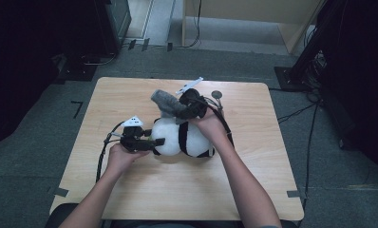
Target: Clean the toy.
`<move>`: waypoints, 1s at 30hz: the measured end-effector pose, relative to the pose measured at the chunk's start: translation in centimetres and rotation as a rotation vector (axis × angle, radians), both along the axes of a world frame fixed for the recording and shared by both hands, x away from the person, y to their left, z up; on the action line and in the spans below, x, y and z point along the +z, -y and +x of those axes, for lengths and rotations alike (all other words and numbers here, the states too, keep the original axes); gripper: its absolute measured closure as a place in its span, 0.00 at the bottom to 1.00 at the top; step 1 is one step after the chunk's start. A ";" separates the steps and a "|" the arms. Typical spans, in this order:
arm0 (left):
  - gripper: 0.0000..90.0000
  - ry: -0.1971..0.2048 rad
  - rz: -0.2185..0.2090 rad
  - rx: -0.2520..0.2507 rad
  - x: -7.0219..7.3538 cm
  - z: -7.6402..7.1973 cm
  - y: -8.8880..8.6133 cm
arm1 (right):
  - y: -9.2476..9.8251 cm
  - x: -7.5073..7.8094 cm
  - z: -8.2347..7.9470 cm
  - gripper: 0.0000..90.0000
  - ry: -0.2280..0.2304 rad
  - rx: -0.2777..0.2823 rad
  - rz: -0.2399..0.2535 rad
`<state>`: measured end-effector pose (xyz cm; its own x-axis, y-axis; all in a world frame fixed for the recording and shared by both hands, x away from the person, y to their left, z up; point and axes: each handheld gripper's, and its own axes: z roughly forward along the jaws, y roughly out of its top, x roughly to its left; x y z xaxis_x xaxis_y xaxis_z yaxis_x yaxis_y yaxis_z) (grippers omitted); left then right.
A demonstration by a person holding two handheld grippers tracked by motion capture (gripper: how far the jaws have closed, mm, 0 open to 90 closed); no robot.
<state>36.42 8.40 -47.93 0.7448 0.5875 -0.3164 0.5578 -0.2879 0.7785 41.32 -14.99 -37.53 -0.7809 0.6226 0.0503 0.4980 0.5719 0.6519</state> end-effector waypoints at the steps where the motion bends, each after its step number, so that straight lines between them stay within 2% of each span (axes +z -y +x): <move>1: 0.35 0.004 0.003 -0.001 0.0 0.0 0.0 | -0.6 -0.3 0.0 0.79 -0.005 0.026 -0.005; 4: 0.35 0.004 0.008 0.005 -0.1 -0.2 0.0 | -1.8 -1.3 0.0 0.77 -0.013 0.053 -0.054; 6: 0.35 -0.001 0.005 0.006 -0.1 -0.2 -0.1 | -2.2 -1.7 0.1 0.74 -0.015 0.058 -0.061; 7: 0.35 0.001 0.005 0.006 -0.2 -0.2 -0.1 | -2.2 -1.8 0.2 0.71 -0.019 0.060 -0.049; 10: 0.36 0.008 0.006 0.005 -0.2 -0.3 -0.1 | -2.0 -1.7 0.3 0.54 -0.043 0.081 -0.002; 11: 0.36 0.009 0.005 0.006 -0.2 -0.3 -0.1 | -1.9 -1.6 0.3 0.50 -0.036 0.084 0.016; 13: 0.36 0.009 0.007 0.005 -0.1 -0.3 -0.1 | -1.8 -1.3 0.5 0.50 -0.033 0.062 0.049; 14: 0.36 0.010 0.008 0.005 -0.1 -0.3 -0.1 | -1.8 -1.2 0.6 0.53 -0.030 0.051 0.068; 16: 0.37 0.013 0.011 0.004 -0.1 -0.3 -0.1 | -1.8 -1.0 0.8 0.68 -0.034 0.033 0.088; 17: 0.38 0.013 0.013 0.004 -0.1 -0.3 -0.1 | -1.8 -1.0 0.9 0.74 -0.038 0.023 0.087; 19: 0.41 0.009 0.024 0.006 0.0 -0.4 -0.1 | -2.2 -1.4 1.2 0.80 -0.069 0.028 0.079; 22: 0.46 -0.016 0.015 0.021 0.0 -0.3 -0.1 | -2.5 -2.0 1.5 0.82 -0.074 0.015 0.030; 27: 0.50 -0.032 0.010 0.029 0.1 -0.1 0.1 | -1.3 -2.4 2.6 0.84 -0.106 -0.044 0.002; 30: 0.50 -0.031 0.012 0.027 0.1 -0.1 0.0 | -0.2 -2.6 3.0 0.84 -0.093 -0.085 -0.080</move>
